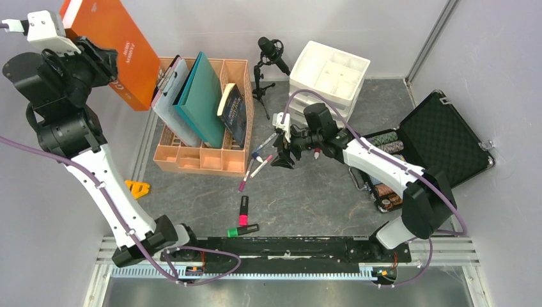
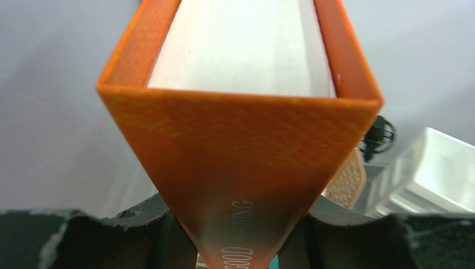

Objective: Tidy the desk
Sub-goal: Place the book in the storage box.

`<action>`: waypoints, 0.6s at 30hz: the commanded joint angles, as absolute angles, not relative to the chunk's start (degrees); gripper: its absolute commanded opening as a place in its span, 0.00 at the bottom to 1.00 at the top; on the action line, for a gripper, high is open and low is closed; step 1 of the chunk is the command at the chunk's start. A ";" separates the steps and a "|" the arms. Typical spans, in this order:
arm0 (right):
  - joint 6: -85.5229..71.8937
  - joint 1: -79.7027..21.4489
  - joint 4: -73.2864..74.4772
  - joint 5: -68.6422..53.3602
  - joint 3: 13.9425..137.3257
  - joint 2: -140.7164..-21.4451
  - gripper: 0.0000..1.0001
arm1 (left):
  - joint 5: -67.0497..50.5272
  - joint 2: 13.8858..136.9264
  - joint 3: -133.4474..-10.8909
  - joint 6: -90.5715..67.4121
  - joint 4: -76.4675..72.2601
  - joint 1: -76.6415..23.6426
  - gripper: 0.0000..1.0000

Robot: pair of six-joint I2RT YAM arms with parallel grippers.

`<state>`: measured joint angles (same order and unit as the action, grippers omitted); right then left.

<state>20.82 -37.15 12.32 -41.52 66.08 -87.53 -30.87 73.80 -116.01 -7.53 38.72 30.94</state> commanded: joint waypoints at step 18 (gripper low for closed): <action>20.78 -35.22 8.40 -46.92 62.84 -85.47 0.75 | -27.33 72.44 -95.12 0.84 14.95 32.87 0.02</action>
